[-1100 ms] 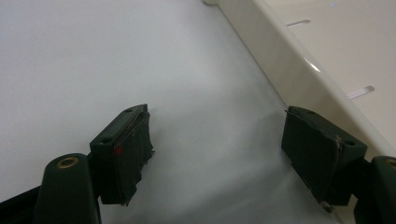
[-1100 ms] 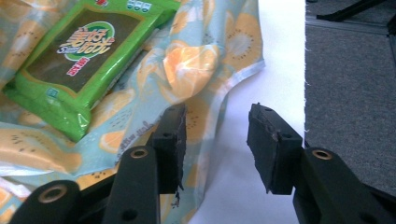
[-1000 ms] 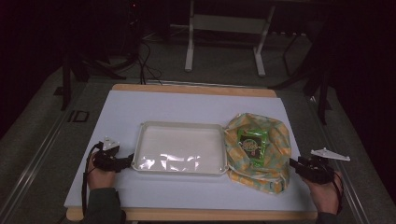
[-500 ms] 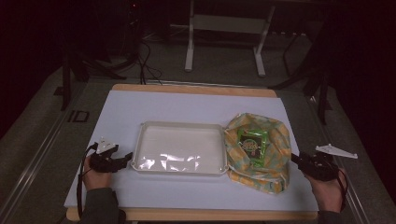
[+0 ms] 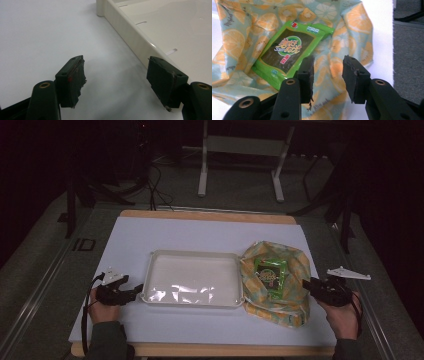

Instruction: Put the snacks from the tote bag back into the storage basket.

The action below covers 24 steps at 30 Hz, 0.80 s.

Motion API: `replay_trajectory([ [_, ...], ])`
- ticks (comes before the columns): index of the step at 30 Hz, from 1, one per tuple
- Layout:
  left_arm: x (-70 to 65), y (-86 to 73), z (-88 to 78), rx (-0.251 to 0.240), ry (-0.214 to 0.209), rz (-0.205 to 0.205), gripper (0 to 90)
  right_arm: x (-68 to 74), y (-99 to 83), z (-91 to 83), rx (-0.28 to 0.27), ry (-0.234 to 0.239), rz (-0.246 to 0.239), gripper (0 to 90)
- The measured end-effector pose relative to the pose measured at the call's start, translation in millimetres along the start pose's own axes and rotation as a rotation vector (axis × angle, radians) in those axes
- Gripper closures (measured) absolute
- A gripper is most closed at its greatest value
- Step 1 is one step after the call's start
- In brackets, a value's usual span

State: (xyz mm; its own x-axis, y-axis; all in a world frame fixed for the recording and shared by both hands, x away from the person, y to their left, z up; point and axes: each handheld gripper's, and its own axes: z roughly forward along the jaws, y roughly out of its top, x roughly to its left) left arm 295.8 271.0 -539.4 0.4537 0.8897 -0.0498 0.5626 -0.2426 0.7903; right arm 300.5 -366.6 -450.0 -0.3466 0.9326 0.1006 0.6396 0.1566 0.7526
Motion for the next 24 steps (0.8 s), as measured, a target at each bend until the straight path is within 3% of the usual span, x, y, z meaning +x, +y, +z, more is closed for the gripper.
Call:
replay_trajectory([
  [24,-2.4,-0.2,0.2,0.001,0.01,0.021,31.4,11.5,9.5,23.6,0.078,0.065,0.012,57.8],
])
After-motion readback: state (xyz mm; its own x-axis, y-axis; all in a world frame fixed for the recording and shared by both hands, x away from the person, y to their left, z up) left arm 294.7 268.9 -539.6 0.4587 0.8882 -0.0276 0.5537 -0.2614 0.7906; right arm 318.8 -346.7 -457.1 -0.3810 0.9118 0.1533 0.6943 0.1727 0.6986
